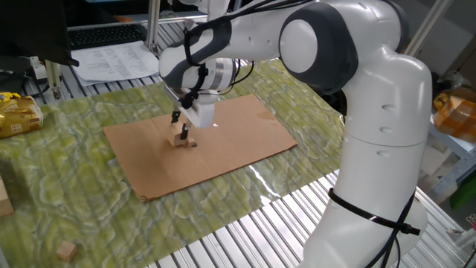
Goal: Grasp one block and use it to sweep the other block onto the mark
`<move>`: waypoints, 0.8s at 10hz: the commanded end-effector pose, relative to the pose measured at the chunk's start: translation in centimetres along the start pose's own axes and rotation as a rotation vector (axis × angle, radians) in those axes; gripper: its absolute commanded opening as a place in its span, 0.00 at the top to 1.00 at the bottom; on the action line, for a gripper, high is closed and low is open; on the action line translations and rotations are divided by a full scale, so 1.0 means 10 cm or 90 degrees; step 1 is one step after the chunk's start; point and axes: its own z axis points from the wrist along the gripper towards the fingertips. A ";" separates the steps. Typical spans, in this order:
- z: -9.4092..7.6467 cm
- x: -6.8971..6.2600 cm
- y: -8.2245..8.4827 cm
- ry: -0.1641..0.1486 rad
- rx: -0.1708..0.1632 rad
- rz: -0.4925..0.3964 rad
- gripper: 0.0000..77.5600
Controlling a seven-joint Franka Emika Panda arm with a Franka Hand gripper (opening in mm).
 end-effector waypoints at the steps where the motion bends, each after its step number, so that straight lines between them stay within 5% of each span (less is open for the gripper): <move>1: -0.01 -0.10 0.00 -0.012 -0.003 0.002 0.99; 4: -0.01 -0.07 -0.02 -0.002 -0.004 0.012 0.99; 8: -0.07 0.17 -0.11 0.024 0.013 -0.029 0.99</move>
